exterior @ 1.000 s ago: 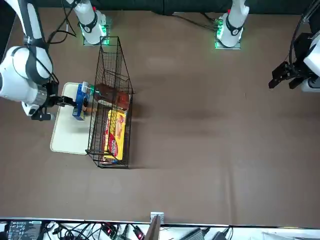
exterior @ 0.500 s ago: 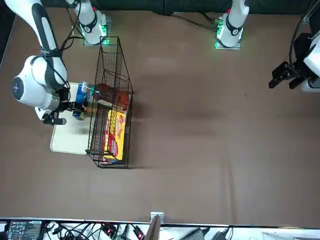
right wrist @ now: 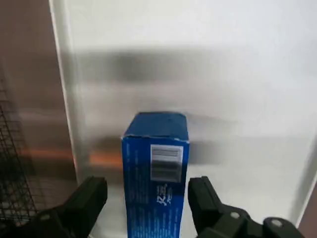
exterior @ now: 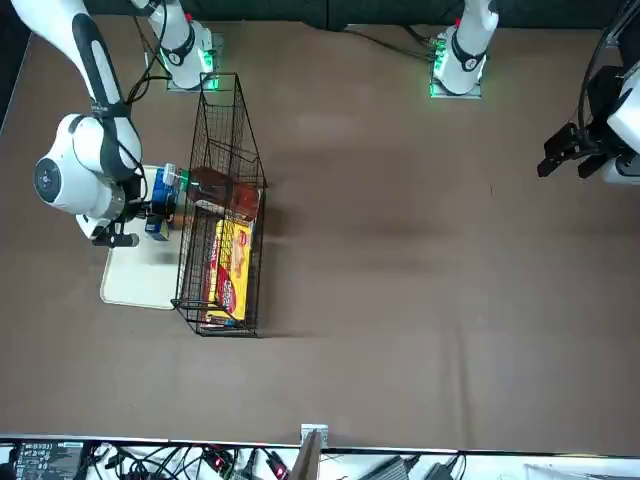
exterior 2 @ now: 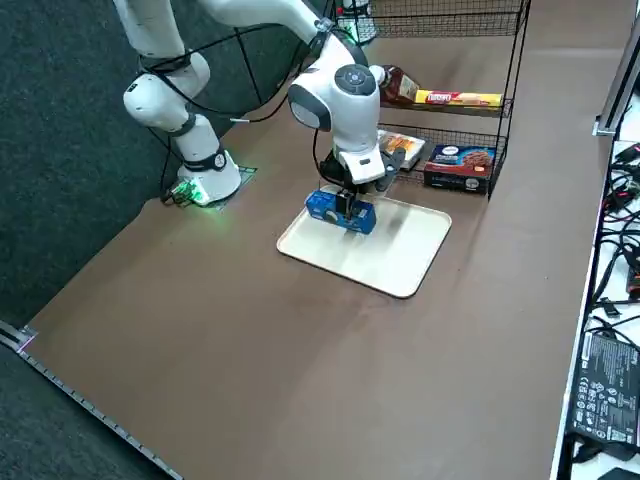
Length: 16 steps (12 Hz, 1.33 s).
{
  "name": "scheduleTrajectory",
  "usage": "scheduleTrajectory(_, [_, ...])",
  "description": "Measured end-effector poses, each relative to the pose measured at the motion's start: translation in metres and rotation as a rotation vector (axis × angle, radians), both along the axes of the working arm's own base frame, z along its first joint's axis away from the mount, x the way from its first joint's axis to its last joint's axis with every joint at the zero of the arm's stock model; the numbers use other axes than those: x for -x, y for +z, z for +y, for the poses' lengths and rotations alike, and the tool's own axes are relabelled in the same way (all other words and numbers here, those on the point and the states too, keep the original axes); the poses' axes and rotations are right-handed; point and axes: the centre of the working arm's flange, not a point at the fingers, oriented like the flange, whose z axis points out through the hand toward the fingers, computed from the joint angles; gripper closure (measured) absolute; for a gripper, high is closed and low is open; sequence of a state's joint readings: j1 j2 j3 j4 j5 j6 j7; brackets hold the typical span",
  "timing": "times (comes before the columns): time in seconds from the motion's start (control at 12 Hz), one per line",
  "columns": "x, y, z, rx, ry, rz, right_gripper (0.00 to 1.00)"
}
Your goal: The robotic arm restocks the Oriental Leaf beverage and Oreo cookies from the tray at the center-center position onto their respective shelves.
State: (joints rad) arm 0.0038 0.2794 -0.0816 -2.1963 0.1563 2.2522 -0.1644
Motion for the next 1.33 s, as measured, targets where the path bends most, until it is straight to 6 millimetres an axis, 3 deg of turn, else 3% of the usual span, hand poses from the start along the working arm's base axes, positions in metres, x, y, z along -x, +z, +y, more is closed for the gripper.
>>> scheduleTrajectory(1.0, [0.018,-0.019,-0.003,0.001,-0.007,0.048,0.00])
scheduleTrajectory(1.33, [0.029,-0.048,-0.003,0.020,-0.002,0.050,0.02])
